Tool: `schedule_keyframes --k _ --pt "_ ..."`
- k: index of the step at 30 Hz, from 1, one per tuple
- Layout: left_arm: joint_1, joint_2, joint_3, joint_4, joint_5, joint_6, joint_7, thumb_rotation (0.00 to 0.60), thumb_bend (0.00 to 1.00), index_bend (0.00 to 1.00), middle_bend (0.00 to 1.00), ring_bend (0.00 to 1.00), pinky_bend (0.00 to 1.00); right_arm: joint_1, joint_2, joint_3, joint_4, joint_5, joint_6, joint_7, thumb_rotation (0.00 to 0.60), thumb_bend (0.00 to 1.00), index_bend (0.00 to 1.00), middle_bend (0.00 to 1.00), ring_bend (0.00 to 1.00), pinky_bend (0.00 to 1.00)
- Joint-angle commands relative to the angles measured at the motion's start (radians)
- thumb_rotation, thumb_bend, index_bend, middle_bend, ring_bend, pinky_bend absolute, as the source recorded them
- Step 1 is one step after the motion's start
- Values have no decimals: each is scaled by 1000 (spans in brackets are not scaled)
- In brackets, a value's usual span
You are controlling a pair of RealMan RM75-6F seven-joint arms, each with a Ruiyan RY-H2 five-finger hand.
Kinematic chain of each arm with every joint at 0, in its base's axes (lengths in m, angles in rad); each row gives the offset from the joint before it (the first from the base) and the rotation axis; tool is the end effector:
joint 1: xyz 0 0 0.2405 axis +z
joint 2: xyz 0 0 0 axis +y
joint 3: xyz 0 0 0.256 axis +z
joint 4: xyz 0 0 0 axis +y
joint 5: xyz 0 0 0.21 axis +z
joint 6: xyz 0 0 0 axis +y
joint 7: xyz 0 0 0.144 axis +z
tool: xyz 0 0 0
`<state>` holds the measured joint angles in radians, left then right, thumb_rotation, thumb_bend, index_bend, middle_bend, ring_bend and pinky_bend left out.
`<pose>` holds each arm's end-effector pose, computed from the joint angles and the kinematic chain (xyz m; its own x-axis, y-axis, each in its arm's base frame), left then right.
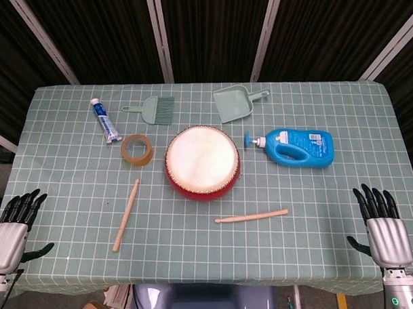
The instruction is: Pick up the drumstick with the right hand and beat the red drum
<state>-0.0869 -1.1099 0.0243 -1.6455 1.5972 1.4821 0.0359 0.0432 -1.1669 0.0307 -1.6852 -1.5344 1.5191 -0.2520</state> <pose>-0.2981 0.1644 0.1435 0.4174 0.0758 0.9056 0.9063 -0.1077 -0.4087 -0.2939 -0.1631 0.1384 0.5144 -0.0065 0.8575 -0.8575 -0.0105 0.5144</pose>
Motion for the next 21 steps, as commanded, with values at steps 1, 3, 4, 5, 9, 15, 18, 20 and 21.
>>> schedule_keyframes --k 1,3,4,5,9,15,18,20,21 --pt "0 0 0 0 -1 -1 -1 600 0 0 0 0 3 -1 -1 0 1 0 0 -1 600 61 0 0 0 0" --pt "-1 0 0 0 -1 -3 -3 600 0 0 0 0 3 -1 0 0 1 1 -2 -1 600 60 0 0 0 0" --pt "-1 1 0 0 -1 -3 -3 600 0 0 0 0 3 -1 0 0 1 3 -4 -1 600 60 0 0 0 0" --pt "-2 1 1 1 -1 -4 -3 600 0 0 0 0 3 0 0 0 0 5 -6 -1 600 61 0 0 0 0" --pt "-2 -1 1 3 -2 -6 -2 600 0 0 0 0 3 3 6 -2 -11 10 -21 1 600 61 0 0 0 0" --pt "-5 -3 2 5 -2 -12 -4 600 0 0 0 0 3 32 18 11 -47 -12 -41 8 600 60 0 5 8 1" --pt "-5 -2 3 5 0 -12 -6 600 0 0 0 0 3 55 19 22 -78 -22 -60 -14 600 61 0 156 186 166" --pt "-5 -2 3 5 1 -10 -8 600 0 0 0 0 3 79 11 30 -93 -29 -85 -48 600 83 39 422 468 472" --pt "-5 -2 3 4 2 -8 -9 600 0 0 0 0 3 93 5 32 -101 -22 -109 -63 600 98 66 516 566 568"
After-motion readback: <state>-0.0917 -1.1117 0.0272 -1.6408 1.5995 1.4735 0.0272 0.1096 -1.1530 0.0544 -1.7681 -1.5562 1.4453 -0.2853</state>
